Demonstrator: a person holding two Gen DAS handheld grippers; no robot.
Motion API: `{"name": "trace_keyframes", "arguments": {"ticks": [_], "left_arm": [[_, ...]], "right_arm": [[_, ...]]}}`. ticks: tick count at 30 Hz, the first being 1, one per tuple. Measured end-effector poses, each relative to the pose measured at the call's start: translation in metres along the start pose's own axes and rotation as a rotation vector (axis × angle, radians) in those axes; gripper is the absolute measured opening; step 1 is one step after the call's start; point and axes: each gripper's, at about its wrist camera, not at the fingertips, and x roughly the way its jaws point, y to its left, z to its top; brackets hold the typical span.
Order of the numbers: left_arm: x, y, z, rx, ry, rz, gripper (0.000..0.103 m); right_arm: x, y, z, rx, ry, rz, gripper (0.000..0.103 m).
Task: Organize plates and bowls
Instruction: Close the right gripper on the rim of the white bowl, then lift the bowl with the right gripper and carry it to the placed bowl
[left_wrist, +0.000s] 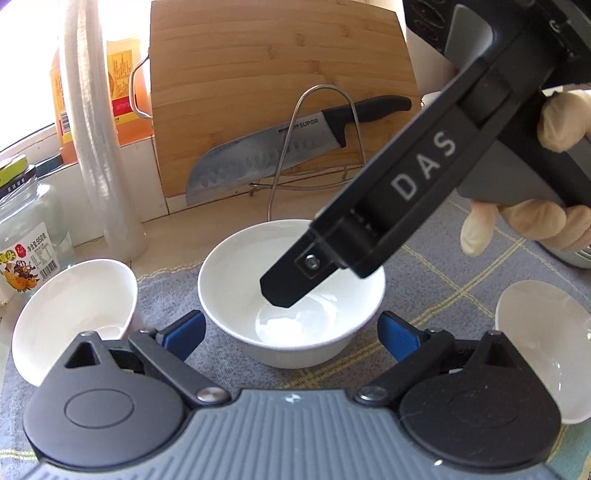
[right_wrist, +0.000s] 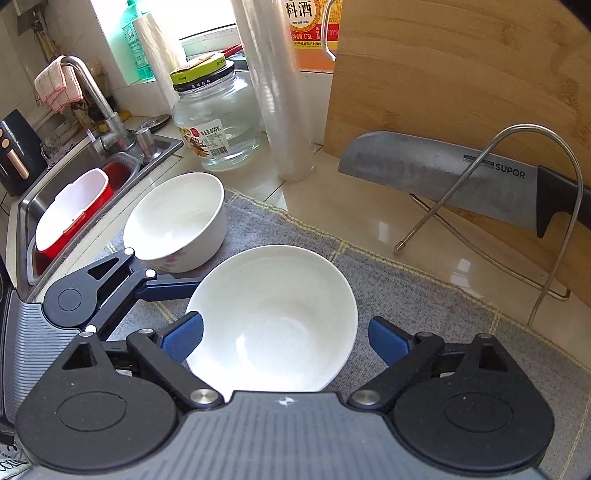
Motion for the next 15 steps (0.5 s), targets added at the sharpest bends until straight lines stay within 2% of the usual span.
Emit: {"name": "trace_keyframes", "arguments": {"ticks": [15], "left_arm": [[0.0006,0.0045,0.0017,-0.016,-0.003,-0.026,0.094]], "right_arm": [[0.0116,-0.0052,0.0026,0.035,0.006,0.024,0.085]]}}
